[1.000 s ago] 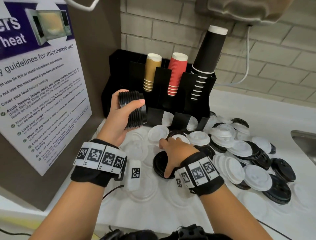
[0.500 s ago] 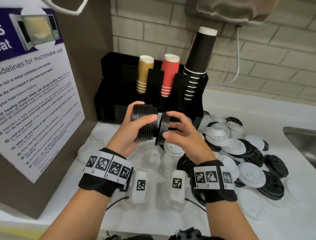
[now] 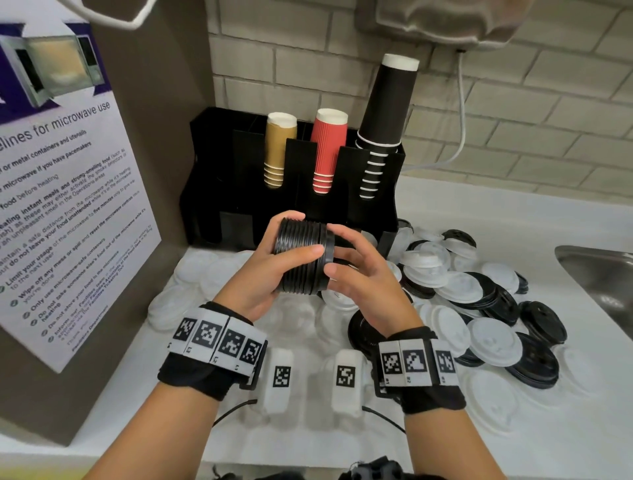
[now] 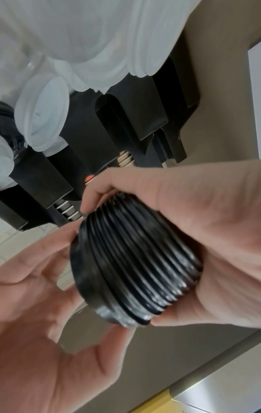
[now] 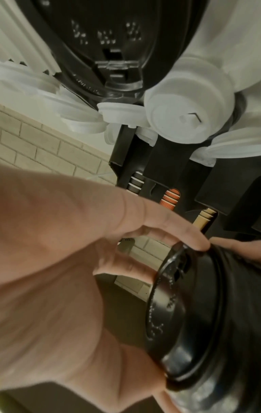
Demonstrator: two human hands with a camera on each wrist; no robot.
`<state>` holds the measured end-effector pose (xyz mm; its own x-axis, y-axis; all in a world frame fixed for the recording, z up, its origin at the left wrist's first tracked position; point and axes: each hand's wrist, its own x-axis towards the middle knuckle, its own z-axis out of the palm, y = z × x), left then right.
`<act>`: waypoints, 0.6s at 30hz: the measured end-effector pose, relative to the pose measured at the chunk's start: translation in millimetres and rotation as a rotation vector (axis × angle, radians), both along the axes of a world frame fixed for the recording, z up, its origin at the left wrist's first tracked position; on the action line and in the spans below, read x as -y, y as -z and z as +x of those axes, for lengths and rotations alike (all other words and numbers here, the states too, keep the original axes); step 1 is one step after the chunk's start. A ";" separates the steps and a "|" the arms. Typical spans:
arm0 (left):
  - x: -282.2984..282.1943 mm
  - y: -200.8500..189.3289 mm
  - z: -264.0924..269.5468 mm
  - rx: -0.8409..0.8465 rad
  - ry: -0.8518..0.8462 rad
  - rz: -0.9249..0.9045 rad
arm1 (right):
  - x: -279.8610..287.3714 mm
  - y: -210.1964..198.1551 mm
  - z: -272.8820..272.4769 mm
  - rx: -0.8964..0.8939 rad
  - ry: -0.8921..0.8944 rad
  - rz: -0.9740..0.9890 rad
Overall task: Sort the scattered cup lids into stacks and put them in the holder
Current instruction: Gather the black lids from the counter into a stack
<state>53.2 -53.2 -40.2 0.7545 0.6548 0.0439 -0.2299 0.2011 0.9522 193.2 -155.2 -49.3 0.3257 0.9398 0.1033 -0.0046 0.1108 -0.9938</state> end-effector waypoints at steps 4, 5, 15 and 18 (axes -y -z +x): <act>0.5 0.3 -1.7 -0.005 0.027 0.004 | 2.7 -3.0 2.9 0.018 -0.021 -0.009; 1.0 0.6 -1.5 -0.002 0.026 0.002 | 3.0 -3.9 3.0 0.020 -0.023 -0.008; 7.6 1.1 5.2 0.051 -0.009 -0.008 | 5.3 -8.6 2.9 0.064 0.018 0.025; 8.2 1.1 7.2 0.069 -0.017 -0.015 | 5.4 -10.1 1.3 0.060 0.031 0.041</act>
